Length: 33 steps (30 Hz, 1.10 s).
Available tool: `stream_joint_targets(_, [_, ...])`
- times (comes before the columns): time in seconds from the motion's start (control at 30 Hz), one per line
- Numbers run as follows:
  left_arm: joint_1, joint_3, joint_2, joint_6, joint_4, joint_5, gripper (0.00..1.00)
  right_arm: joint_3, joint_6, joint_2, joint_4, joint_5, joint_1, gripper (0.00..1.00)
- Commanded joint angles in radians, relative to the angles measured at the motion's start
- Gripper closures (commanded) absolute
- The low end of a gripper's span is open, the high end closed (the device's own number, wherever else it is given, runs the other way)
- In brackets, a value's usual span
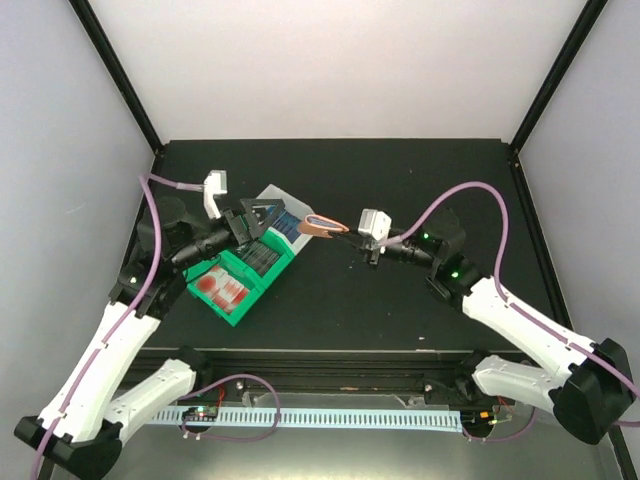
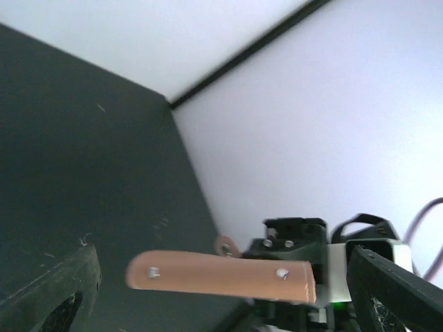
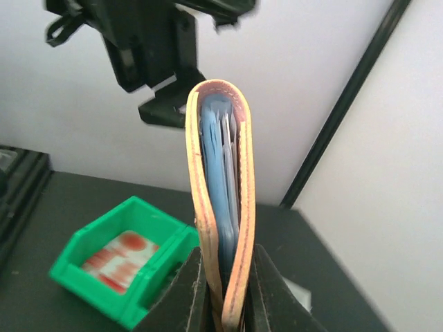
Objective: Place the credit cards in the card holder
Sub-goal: Turn over the card holder at the center of the board.
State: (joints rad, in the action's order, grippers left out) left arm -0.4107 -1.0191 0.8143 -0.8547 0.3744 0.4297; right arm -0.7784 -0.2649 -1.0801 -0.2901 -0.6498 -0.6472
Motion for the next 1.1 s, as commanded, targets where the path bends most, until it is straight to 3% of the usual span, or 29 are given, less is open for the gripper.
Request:
stream_joint_targets(0.0, [0.018, 0.046, 0.067, -0.299, -0.160, 0.322, 0.02, -0.006, -0.295, -0.001, -0.179, 0.138, -0.096, 0.99])
stream_joint_targets(0.1, [0.018, 0.045, 0.072, -0.333, -0.159, 0.350, 0.04, 0.004, -0.427, -0.038, -0.255, 0.233, -0.157, 0.99])
stream_joint_targets(0.2, [0.019, 0.037, 0.067, -0.333, -0.126, 0.332, 0.06, -0.009, -0.631, -0.071, -0.222, 0.364, -0.240, 0.99])
stream_joint_targets(0.33, [0.042, 0.016, 0.099, -0.247, -0.035, 0.359, 0.21, 0.035, -0.830, -0.103, -0.291, 0.539, -0.341, 0.99])
stream_joint_targets(0.4, [0.099, 0.018, 0.102, -0.236, -0.014, 0.392, 0.36, 0.053, -0.898, -0.124, -0.310, 0.607, -0.368, 0.99])
stream_joint_targets(0.47, [0.110, 0.013, 0.103, -0.230, -0.004, 0.416, 0.41, 0.078, -0.952, -0.144, -0.365, 0.657, -0.380, 0.99])
stream_joint_targets(0.57, [0.112, 0.013, 0.113, -0.193, 0.096, 0.433, 0.38, 0.087, -1.010, -0.191, -0.443, 0.715, -0.383, 0.99])
stream_joint_targets(0.63, [0.116, 0.024, 0.103, -0.170, 0.155, 0.408, 0.27, 0.099, -1.037, -0.222, -0.544, 0.753, -0.383, 0.99])
stream_joint_targets(0.77, [0.144, 0.036, 0.065, -0.156, 0.196, 0.346, 0.17, 0.118, -1.073, -0.252, -0.632, 0.791, -0.385, 0.99])
stream_joint_targets(1.07, [0.148, 0.085, 0.069, -0.193, 0.141, 0.433, 0.19, 0.139, -1.101, -0.243, -0.675, 0.782, -0.397, 0.99])
